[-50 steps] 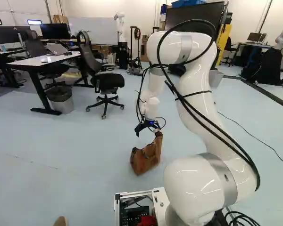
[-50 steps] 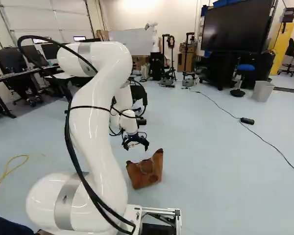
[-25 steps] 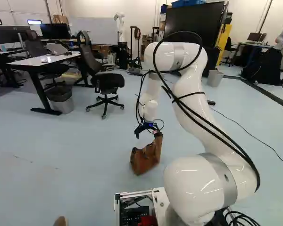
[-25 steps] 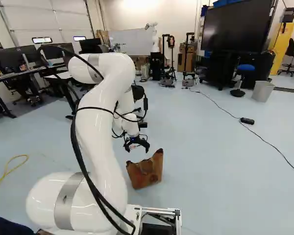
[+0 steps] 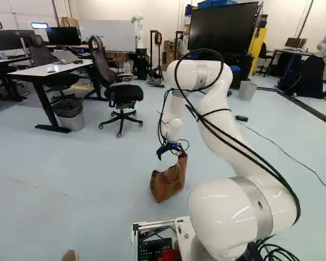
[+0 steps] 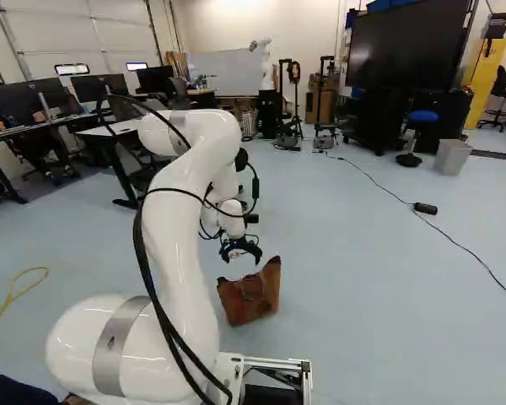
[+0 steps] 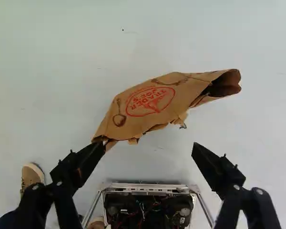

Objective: Pick up the grocery bag from the ground

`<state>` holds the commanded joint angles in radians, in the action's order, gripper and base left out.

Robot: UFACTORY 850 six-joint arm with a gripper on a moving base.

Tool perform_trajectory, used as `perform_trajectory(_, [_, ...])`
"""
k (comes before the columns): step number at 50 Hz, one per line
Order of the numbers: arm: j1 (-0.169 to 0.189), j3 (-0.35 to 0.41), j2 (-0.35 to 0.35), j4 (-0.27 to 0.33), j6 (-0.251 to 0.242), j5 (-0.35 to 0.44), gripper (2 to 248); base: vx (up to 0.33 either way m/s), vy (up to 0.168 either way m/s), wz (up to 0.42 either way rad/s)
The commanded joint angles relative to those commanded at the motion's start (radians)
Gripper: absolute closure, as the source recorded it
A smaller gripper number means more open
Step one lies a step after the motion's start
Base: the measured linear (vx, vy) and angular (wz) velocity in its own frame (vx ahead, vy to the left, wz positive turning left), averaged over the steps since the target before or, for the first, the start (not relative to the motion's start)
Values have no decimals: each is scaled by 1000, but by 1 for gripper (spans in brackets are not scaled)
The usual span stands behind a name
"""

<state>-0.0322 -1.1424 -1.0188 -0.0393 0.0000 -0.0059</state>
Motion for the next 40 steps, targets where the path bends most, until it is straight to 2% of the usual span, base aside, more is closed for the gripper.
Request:
perform_trajectory(12, [1, -34, -47, 0, 0, 0, 3, 0, 0, 0])
perform_trajectory(16, [1, -45, -62, 0, 22, 0, 3, 0, 0, 0])
perform_trajectory(24, [1, -68, -92, 0, 114, 0, 3, 0, 0, 0])
perform_trajectory(40, [1, -114, -153, 0, 335, 0, 3, 0, 0, 0])
